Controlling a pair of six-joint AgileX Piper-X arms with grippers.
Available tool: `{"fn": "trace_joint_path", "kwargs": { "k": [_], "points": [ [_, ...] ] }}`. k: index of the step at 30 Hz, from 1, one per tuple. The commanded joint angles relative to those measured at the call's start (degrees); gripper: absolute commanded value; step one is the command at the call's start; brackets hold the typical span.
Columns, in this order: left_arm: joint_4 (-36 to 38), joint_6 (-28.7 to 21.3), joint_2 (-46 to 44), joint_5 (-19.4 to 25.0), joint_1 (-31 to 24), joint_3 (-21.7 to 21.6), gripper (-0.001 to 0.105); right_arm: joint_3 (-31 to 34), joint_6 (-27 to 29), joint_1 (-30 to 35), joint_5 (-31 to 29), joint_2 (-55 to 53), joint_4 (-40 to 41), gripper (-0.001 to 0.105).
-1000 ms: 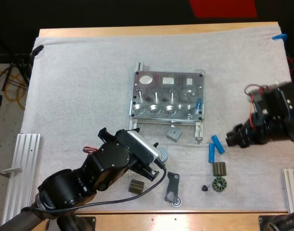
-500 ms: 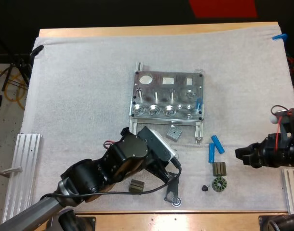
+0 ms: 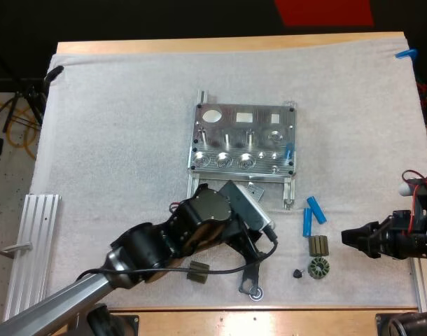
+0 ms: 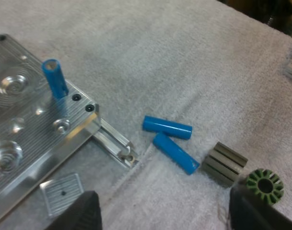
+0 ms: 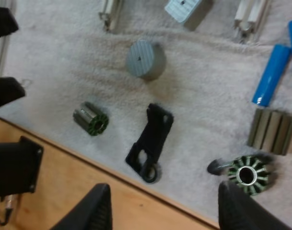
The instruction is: Load cells from right to left
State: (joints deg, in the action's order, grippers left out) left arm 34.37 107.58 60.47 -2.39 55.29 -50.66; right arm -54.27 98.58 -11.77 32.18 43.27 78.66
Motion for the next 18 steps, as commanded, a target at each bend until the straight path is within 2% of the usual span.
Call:
{"fn": "trace_joint_path", "kwargs": {
  "k": [1, 2, 6, 8, 10, 18],
  "points": [
    [-1.8, 0.1, 0.9, 0.0, 0.7, -0.5, 0.057, 0.0, 0.2, 0.3, -1.6, -0.6, 0.0, 0.05],
    [-2.8, 0.1, 1.6, 0.1, 1.4, -0.5, 0.057, 0.0, 0.3, 0.3, -3.5, -0.8, 0.0, 0.05],
    [-6.2, 0.3, 4.2, 1.4, 4.6, -0.5, 0.057, 0.0, 0.6, 0.3, -5.0, -1.0, 0.0, 0.05],
    [-6.5, 3.3, 6.6, 5.1, 6.9, -0.5, 0.057, 0.0, 0.6, 0.3, -5.2, -1.0, 0.0, 0.05],
    [-6.0, 6.6, 8.7, 6.3, 7.9, -0.5, 0.057, 0.0, 0.6, 0.3, -5.6, -1.0, 0.0, 0.05],
    [-9.2, 16.1, 16.0, 6.3, 9.0, -0.5, 0.057, 0.0, 0.6, 0.3, -6.5, -1.3, 2.0, 0.05]
  ]
}}
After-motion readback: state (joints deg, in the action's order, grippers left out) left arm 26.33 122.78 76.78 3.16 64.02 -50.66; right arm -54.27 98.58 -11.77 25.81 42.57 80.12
